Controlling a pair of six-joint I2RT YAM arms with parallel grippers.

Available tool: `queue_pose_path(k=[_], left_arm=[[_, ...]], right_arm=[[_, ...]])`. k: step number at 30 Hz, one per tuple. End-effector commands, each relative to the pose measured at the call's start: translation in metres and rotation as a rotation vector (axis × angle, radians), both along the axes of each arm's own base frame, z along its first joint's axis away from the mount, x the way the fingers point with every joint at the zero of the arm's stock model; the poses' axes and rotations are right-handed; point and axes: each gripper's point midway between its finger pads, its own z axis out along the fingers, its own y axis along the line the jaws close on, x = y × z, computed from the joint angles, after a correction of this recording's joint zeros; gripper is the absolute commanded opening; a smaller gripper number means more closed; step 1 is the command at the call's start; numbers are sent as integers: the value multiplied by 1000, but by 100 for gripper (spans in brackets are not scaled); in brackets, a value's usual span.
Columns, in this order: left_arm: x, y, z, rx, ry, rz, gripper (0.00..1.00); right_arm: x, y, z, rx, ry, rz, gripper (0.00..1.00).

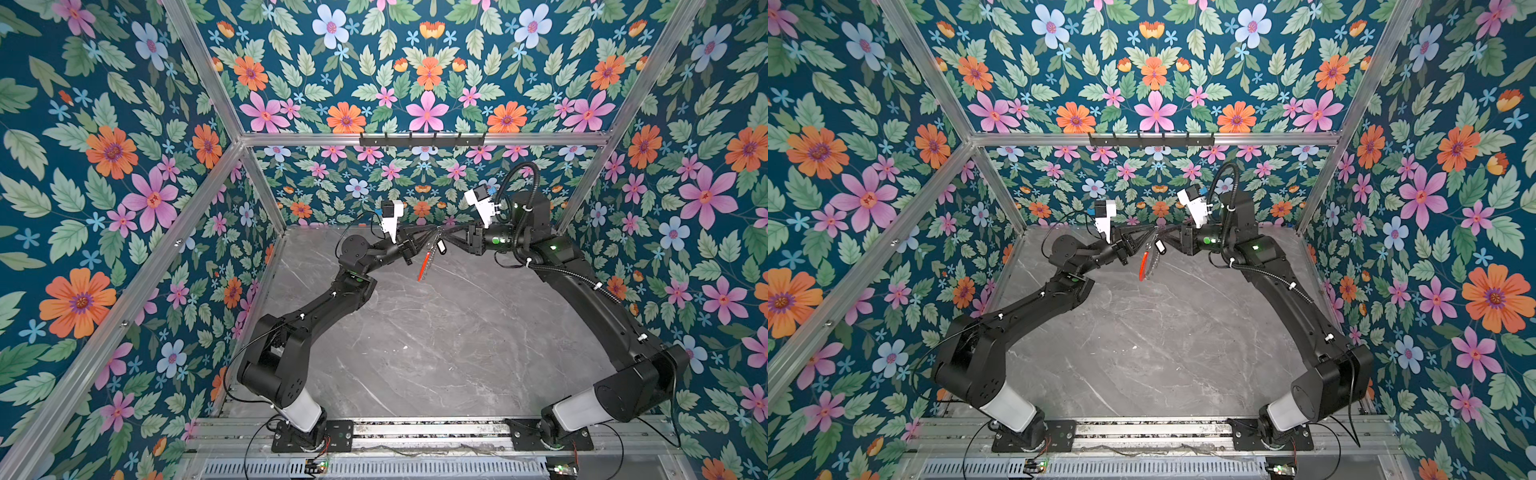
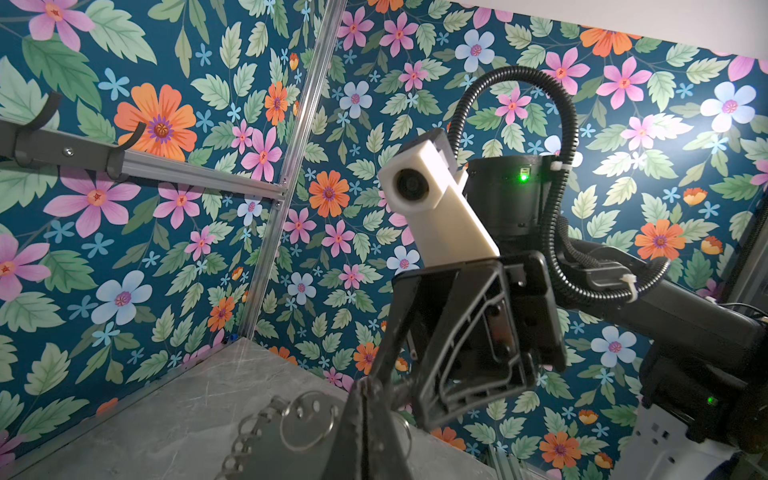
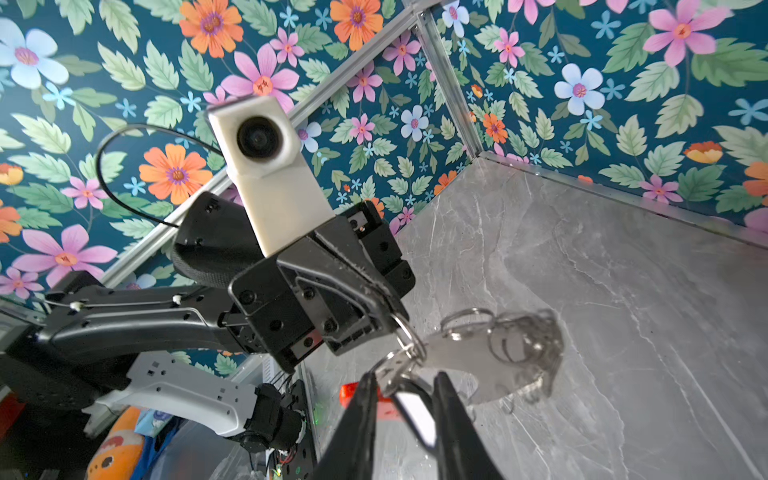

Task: Put the keys on the keyring

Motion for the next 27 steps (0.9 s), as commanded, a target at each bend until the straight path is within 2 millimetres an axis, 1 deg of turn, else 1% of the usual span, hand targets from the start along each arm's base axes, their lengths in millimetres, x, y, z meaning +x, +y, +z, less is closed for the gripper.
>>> queue_pose_path(k=[1,3,5,9,10,16,22,27], left_arm=[[-6,3,13,-29,-50,-2,0],[-5,3,12,-27,-45,-6,0],[-5,2,11,-27,-39,-13,0],[-8,2,13,-41,-36,-30,0],[-9,2,14,-45,-37,-31,0],[-11,2,16,-48,-38,-39,0],[-12,1,19,-57,-44,-43,0],[-13,1,23,-70,-47,-49,0]], right_arm=[[-5,-7,10,28,-5,12,36],[-5,-10,15,40,-11,11,39],[-4,-11,20,62,-18,20,38],[-2,-4,27,113,-11,70,24],[-1,-3,27,125,-5,82,22],[1,3,28,161,14,119,22],[-1,3,21,158,29,126,22],[0,3,15,154,41,124,27]])
